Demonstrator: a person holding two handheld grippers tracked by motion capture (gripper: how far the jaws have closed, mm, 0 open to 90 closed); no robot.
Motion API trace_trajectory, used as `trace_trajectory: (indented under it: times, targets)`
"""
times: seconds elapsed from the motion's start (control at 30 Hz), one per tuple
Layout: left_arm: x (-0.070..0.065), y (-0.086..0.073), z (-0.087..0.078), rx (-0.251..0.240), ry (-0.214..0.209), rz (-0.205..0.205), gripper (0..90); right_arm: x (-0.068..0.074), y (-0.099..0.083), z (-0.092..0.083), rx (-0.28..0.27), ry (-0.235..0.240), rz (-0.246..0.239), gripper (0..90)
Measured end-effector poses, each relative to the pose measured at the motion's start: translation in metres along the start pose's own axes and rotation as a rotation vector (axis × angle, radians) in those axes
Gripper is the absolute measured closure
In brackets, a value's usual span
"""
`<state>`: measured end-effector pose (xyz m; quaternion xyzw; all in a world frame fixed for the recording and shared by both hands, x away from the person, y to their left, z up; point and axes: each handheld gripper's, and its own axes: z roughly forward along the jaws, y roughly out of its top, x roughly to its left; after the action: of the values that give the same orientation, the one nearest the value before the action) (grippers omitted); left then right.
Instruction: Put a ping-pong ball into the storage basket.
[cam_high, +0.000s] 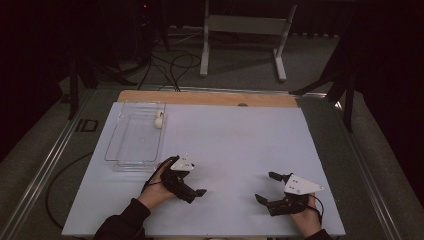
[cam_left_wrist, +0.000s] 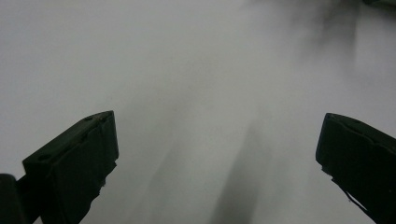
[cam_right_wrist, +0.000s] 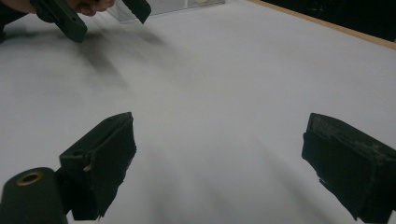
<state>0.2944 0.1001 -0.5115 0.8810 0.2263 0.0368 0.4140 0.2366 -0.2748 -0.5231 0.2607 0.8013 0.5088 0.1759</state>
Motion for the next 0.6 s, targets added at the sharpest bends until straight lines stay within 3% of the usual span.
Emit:
trace_trajectory:
  times: [0.6]
  targets:
    - [0.0009,-0.0043,-0.0094,0.002,-0.03,0.002,0.5,0.0,0.0001,-0.0002,0.001,0.001,-0.003,9.5]
